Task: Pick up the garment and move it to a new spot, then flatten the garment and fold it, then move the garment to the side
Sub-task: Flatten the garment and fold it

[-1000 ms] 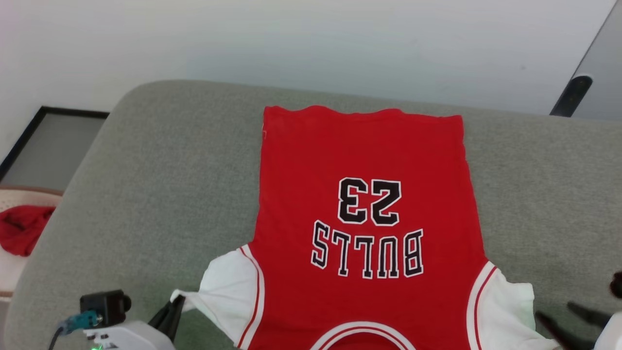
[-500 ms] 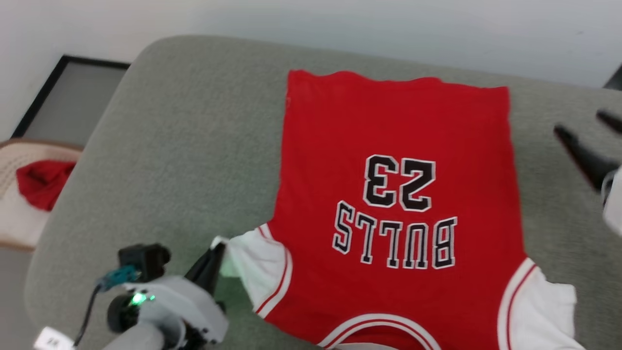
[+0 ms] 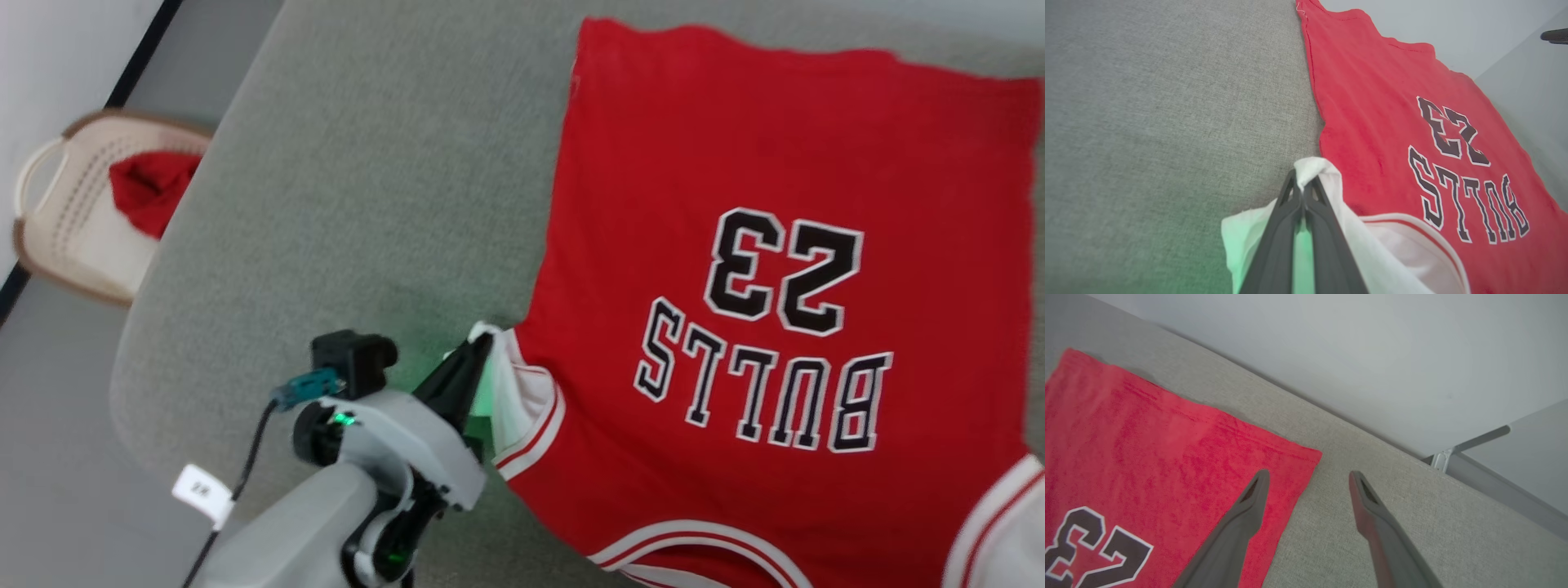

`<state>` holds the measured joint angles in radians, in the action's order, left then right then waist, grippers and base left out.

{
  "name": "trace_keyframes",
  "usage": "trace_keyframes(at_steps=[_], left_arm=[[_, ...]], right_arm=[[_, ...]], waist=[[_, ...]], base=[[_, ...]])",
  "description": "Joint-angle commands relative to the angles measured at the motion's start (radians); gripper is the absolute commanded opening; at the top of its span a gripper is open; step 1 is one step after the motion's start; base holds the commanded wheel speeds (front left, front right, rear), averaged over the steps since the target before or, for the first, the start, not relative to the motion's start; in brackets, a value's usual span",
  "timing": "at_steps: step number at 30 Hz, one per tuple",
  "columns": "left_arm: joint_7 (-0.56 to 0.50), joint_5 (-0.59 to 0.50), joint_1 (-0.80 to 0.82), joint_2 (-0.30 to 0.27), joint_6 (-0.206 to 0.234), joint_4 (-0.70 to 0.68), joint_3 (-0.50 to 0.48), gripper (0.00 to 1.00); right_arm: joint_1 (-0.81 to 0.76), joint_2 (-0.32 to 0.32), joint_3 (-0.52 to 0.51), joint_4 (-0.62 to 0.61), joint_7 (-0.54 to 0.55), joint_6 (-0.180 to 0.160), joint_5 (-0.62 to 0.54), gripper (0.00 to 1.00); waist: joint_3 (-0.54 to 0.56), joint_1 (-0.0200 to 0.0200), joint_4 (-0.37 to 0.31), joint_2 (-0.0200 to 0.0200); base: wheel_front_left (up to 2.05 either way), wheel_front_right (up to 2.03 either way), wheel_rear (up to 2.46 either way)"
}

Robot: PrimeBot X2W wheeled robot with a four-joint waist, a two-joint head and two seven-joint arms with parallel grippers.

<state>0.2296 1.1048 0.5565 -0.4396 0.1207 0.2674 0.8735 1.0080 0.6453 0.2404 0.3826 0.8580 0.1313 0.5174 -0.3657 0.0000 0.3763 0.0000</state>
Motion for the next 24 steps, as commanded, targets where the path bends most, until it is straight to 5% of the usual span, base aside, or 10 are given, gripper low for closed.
trace_keyframes(at_steps=[1, 17, 19, 24], left_arm=[[0.006, -0.013, 0.03, 0.027, -0.019, 0.022, 0.006, 0.0], [0.022, -0.026, 0.095, 0.147, -0.131, 0.187, 0.011, 0.0], [0.023, -0.026, 0.096, 0.152, -0.136, 0.201, 0.005, 0.0], [0.024, -0.029, 0.096, 0.162, -0.15, 0.225, -0.004, 0.0]], right_arm=[[0.048, -0.002, 0.007, 0.058, 0.024, -0.001, -0.017, 1.0], [0.21, -0.127, -0.15, 0.494, 0.286, -0.001, -0.256, 1.0], [0.208, -0.141, -0.174, 0.526, 0.332, -0.001, -0.297, 0.0], [0.22, -0.16, -0.24, 0.538, 0.403, -0.001, -0.379, 0.0]], waist=[[-0.105, 0.0, 0.09, 0.0], [-0.19, 0.0, 0.148, 0.0], [-0.191, 0.0, 0.148, 0.0], [-0.187, 0.0, 0.146, 0.0]], base=[[0.0, 0.0, 0.0], [0.0, 0.0, 0.0], [0.0, 0.0, 0.0], [0.0, 0.0, 0.0]])
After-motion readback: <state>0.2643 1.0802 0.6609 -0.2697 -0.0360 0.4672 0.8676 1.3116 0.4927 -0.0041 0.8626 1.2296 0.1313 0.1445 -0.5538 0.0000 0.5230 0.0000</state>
